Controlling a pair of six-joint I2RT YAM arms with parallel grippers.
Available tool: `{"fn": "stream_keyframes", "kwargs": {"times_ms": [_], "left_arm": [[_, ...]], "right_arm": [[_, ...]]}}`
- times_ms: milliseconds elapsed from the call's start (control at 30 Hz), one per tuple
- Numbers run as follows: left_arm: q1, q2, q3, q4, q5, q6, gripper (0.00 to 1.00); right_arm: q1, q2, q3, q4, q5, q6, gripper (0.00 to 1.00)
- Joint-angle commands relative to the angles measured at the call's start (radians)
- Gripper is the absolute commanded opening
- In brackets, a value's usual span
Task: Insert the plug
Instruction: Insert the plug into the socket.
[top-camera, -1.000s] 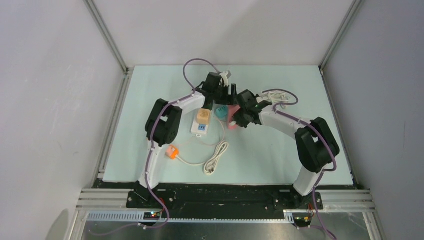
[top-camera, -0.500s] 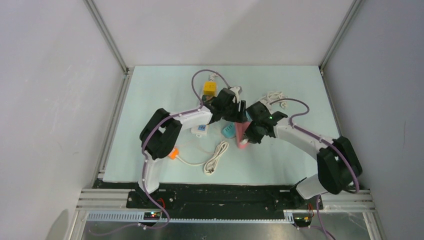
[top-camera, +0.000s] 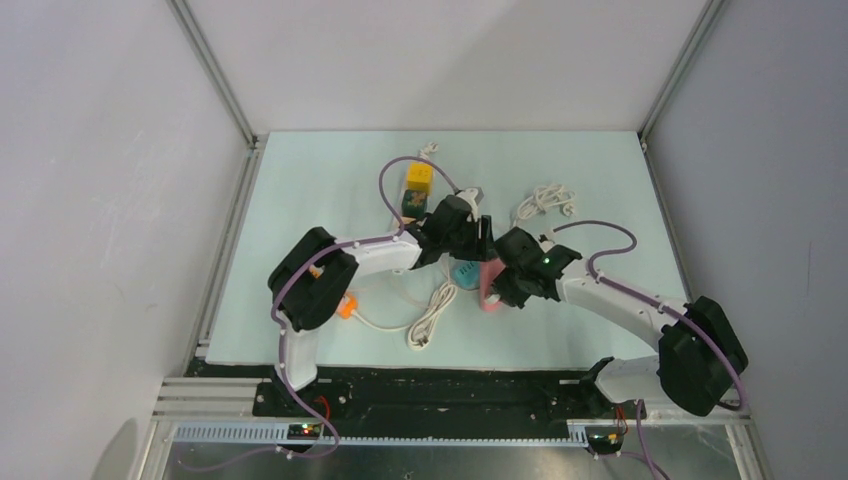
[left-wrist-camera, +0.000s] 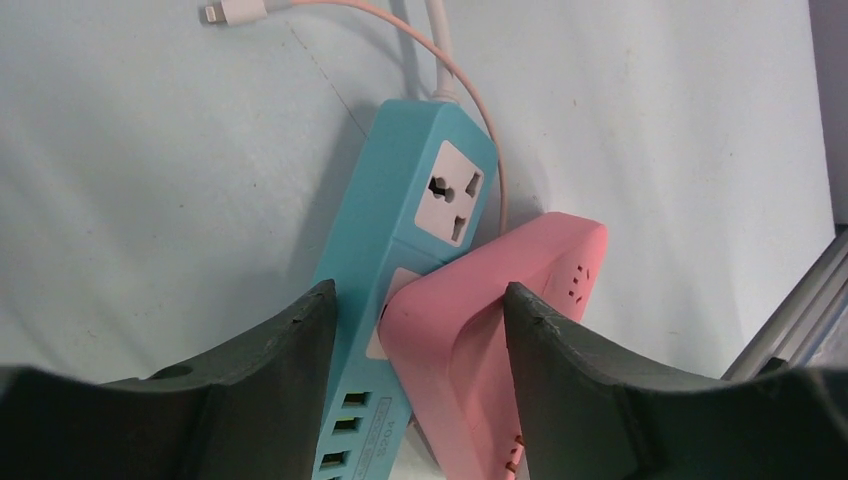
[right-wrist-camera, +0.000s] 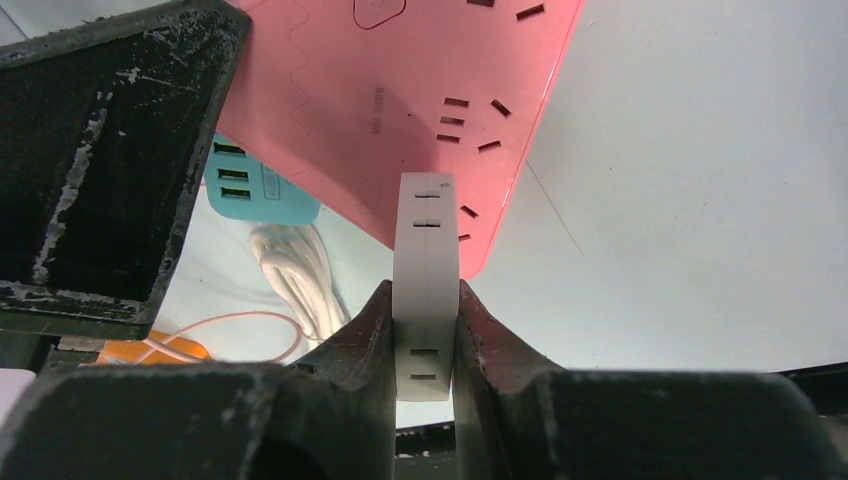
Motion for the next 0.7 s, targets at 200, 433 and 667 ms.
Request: {"fn": "stream_keyframes", "kwargs": {"times_ms": [200, 433, 667], "left_arm": [[-0.109, 0.067, -0.097, -0.033, 0.076, 0.111, 0.51], [-0.140, 0.088, -0.117, 0.003, 0.070, 0.095, 0.49], [-0.112, 0.049, -0.080, -0.013, 0.044, 0.126, 0.65]], "right_arm": [[0.074, 0.130, -0.235, 0.204, 0.062, 0.220, 0.00], [0.098, 0.192, -0.276, 0.250, 0.096, 0.283, 0.00], [0.057, -0.003, -0.217, 0.207, 0.136, 0.191, 0.52]]}}
